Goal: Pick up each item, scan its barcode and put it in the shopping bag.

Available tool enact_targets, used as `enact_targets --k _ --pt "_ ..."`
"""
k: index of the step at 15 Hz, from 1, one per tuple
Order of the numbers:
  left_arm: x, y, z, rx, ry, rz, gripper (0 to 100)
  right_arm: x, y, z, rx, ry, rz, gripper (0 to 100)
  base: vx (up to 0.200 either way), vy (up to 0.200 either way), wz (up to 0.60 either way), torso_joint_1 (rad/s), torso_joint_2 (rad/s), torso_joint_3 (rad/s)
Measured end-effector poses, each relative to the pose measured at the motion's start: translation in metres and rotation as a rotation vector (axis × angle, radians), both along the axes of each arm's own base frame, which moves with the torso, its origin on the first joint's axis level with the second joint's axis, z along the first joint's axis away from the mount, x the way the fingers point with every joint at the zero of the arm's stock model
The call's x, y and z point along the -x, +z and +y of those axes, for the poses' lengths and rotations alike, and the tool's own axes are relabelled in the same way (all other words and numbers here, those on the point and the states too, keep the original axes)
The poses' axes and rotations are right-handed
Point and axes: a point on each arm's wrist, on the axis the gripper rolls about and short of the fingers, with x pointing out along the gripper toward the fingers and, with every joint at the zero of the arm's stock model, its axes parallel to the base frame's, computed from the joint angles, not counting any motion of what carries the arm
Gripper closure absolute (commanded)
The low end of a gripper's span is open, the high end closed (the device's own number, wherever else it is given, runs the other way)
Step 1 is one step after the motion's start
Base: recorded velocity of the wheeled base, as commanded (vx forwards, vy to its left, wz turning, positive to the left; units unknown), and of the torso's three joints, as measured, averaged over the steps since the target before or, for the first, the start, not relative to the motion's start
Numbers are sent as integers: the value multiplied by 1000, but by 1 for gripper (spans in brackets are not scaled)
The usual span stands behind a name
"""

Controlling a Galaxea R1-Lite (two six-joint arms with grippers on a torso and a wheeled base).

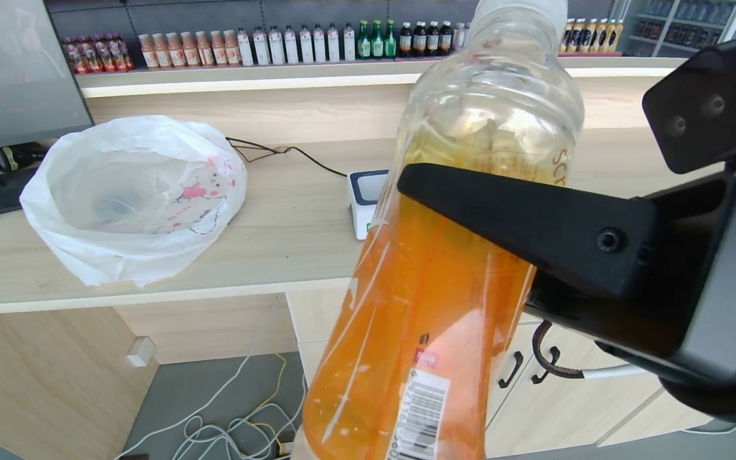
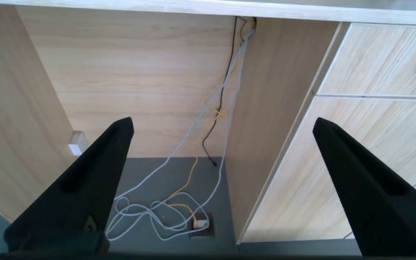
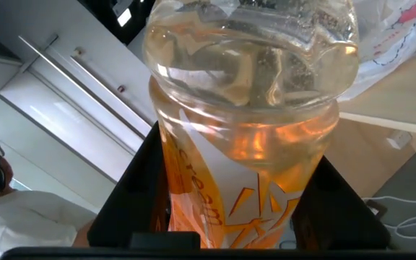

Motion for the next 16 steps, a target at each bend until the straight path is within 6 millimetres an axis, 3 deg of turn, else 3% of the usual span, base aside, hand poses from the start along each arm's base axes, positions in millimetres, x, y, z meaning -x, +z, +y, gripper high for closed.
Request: enact_targets --k 6,11,16 --pt "0 0 0 0 1 0 0 0 -9 -2 66 -39 -92 100 0 0 0 0 0 0" --pt "0 0 0 0 1 0 0 -3 -12 0 157 -109 -281 100 0 0 0 0 0 0" --pt "0 0 0 0 0 0 0 -12 -15 -5 247 -398 -341 100 0 0 0 0 0 0"
